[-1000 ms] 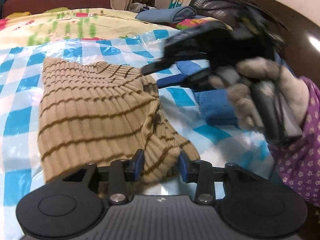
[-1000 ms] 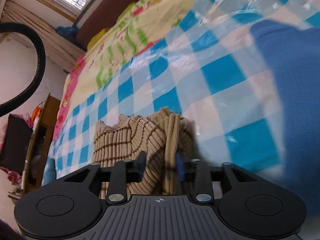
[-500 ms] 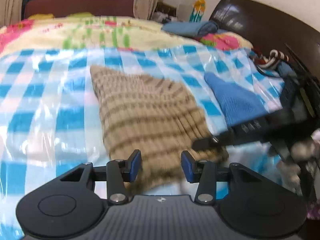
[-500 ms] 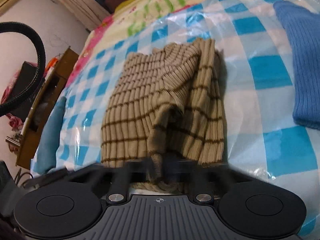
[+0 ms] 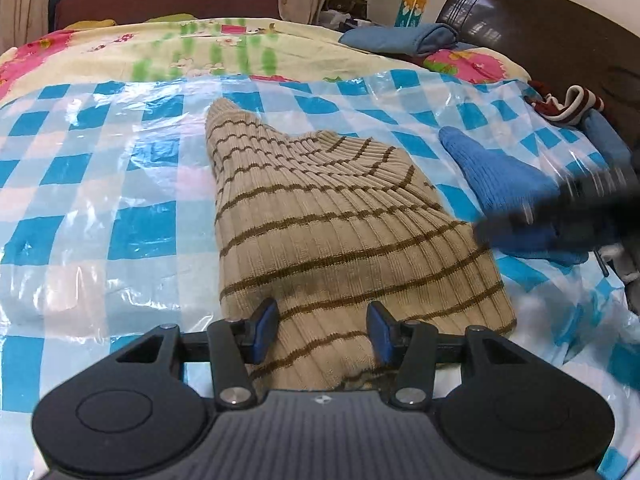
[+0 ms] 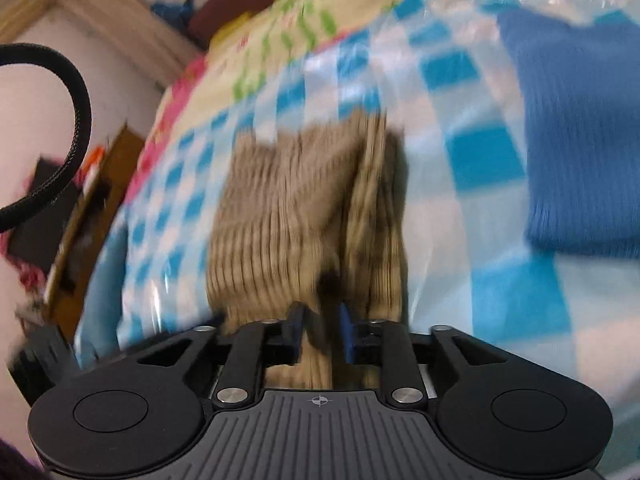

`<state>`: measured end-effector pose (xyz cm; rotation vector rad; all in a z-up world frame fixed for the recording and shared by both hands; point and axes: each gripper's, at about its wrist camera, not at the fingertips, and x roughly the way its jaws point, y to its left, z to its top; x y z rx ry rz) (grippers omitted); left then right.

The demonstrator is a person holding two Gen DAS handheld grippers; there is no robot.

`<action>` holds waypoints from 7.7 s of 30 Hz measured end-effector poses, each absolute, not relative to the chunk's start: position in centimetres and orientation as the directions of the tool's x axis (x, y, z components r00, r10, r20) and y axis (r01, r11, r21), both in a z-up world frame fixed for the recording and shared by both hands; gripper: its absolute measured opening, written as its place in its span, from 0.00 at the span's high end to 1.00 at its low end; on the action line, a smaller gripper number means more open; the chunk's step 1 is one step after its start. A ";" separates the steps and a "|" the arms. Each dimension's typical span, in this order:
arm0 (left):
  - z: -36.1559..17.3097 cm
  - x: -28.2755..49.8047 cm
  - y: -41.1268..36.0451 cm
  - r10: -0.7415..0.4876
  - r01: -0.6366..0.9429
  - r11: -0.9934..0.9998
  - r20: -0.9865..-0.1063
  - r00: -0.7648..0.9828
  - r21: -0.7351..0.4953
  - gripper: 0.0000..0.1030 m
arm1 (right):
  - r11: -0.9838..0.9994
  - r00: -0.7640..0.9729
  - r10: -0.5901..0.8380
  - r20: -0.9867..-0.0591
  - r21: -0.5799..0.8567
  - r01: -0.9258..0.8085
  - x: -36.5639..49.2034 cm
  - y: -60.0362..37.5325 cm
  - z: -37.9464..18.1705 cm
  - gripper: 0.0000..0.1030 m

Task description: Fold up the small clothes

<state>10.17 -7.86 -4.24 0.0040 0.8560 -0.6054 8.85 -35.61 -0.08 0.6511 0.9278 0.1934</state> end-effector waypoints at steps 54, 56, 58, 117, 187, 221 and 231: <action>-4.2 9.7 -8.8 -0.502 0.518 0.827 -0.703 0.504 -0.219 0.36 | 0.905 0.631 0.274 -0.726 0.417 0.086 18.4 -32.0 0.0 0.85; -4.1 9.6 -8.6 -0.507 0.510 0.829 -0.696 0.509 -0.230 0.36 | 0.855 0.660 0.358 -0.660 0.516 0.052 18.2 -32.5 1.0 0.86; -4.1 9.6 -8.5 -0.509 0.507 0.830 -0.691 0.513 -0.235 0.36 | 0.762 0.708 0.457 -0.539 0.648 0.002 17.7 -33.6 1.7 0.86; -4.7 14.6 -11.1 -0.407 0.475 0.869 -0.747 0.526 -0.140 0.25 | 0.937 0.646 0.165 -0.745 0.323 0.134 14.8 -33.4 -3.5 0.87; -2.8 3.9 -8.5 -0.247 0.358 0.933 -0.790 0.561 -0.037 0.00 | 0.927 0.664 0.039 -0.746 0.276 0.255 -2.4 -25.7 -1.0 0.58; -2.6 3.3 -8.2 -0.227 0.328 0.944 -0.802 0.553 -0.041 0.00 | 0.925 0.659 0.016 -0.752 0.261 0.275 -2.8 -25.7 -1.5 0.56; -2.8 3.4 -8.2 -0.230 0.319 0.946 -0.809 0.540 -0.055 0.00 | 0.922 0.658 0.020 -0.753 0.268 0.278 -2.9 -25.8 -1.6 0.56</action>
